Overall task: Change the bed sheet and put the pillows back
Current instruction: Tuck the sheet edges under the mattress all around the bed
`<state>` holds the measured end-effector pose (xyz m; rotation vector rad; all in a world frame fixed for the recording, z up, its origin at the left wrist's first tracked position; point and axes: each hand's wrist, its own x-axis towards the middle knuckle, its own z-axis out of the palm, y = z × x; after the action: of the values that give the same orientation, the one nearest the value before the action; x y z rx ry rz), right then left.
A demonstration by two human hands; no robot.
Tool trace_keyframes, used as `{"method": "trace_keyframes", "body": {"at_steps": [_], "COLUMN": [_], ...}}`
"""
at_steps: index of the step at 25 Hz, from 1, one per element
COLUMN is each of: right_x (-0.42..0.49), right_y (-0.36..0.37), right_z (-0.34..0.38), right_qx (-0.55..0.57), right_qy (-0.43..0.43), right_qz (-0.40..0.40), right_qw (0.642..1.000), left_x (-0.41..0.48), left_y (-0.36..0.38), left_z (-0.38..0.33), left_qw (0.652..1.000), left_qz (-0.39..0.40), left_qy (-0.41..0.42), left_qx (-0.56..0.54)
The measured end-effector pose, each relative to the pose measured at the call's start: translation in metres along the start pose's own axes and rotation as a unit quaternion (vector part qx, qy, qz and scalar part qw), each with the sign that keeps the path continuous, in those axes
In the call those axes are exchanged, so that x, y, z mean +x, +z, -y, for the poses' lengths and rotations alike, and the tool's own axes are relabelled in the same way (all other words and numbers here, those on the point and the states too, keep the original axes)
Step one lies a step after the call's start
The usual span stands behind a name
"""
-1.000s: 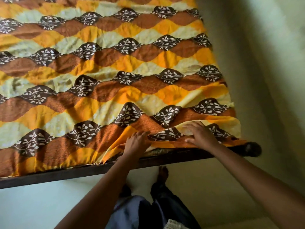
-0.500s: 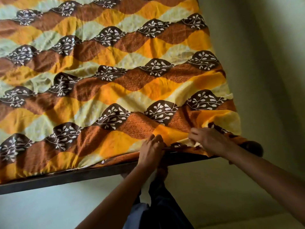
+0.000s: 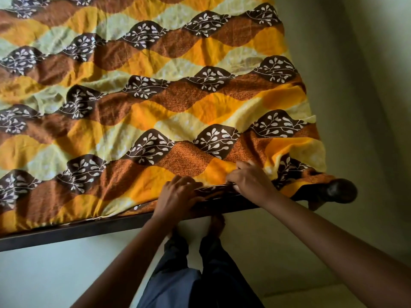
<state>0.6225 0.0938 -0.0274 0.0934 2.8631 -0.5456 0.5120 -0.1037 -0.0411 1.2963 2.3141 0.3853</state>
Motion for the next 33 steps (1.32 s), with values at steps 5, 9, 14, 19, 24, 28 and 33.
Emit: {"method": "trace_keyframes", "body": {"at_steps": [5, 9, 14, 19, 24, 28, 33], "right_x": [0.002, 0.015, 0.04, 0.049, 0.051, 0.048, 0.041], "right_y": [-0.004, -0.006, 0.009, 0.021, 0.027, 0.026, 0.023], "right_z": [0.011, 0.026, 0.067, 0.072, 0.075, 0.075, 0.073], "right_qx": [-0.03, 0.004, 0.037, 0.04, 0.045, 0.026, 0.03], "right_qy": [-0.037, 0.034, -0.012, 0.014, 0.036, 0.016, -0.019], "right_qz": [0.096, 0.213, 0.169, 0.144, 0.078, 0.07, 0.139], "right_qw": [0.994, 0.977, 0.985, 0.989, 0.995, 0.997, 0.99], "left_x": [-0.038, -0.039, -0.037, -0.054, -0.055, -0.045, -0.056], "left_y": [-0.004, -0.006, -0.023, -0.025, -0.015, -0.017, -0.012], "left_z": [0.055, 0.048, 0.044, 0.052, 0.066, 0.065, 0.064], "left_qw": [0.998, 0.994, 0.975, 0.991, 0.996, 0.996, 0.999], "left_qz": [0.018, 0.036, 0.203, 0.093, 0.025, 0.002, -0.012], "left_qy": [-0.051, -0.09, -0.085, -0.092, -0.083, -0.075, -0.035], "left_qx": [0.031, -0.055, -0.006, -0.006, -0.011, 0.049, -0.015]}}
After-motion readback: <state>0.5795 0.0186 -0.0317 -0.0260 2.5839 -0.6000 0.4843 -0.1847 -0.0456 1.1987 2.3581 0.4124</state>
